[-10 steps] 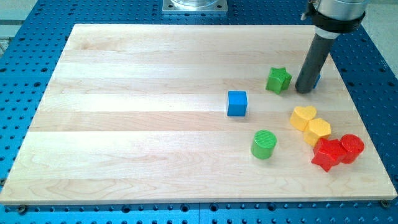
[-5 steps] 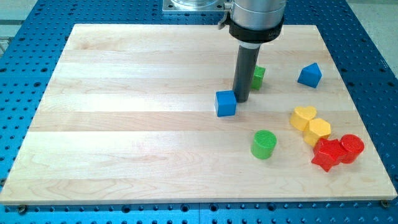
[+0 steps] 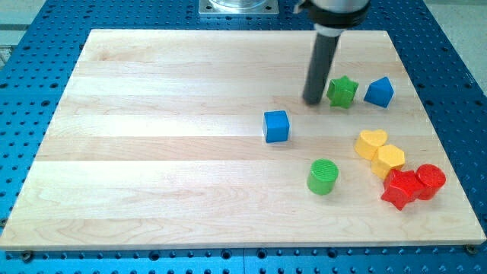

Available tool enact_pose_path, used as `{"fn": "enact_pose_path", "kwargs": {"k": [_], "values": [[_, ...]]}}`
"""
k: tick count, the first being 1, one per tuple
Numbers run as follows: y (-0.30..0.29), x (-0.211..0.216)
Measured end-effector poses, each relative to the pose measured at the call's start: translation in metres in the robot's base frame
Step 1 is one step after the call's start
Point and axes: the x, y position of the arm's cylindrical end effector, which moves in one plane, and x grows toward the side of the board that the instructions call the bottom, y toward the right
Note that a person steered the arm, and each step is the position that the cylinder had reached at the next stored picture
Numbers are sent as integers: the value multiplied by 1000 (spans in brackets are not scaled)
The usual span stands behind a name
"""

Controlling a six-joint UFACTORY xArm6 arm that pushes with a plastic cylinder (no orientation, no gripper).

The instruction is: Move the green star blue cube closer to each other

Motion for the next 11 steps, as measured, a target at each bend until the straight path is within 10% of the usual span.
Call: {"fn": "enact_pose_path", "kwargs": {"k": [1, 5, 11], "values": [[27, 45], [48, 12], [-66, 95]]}}
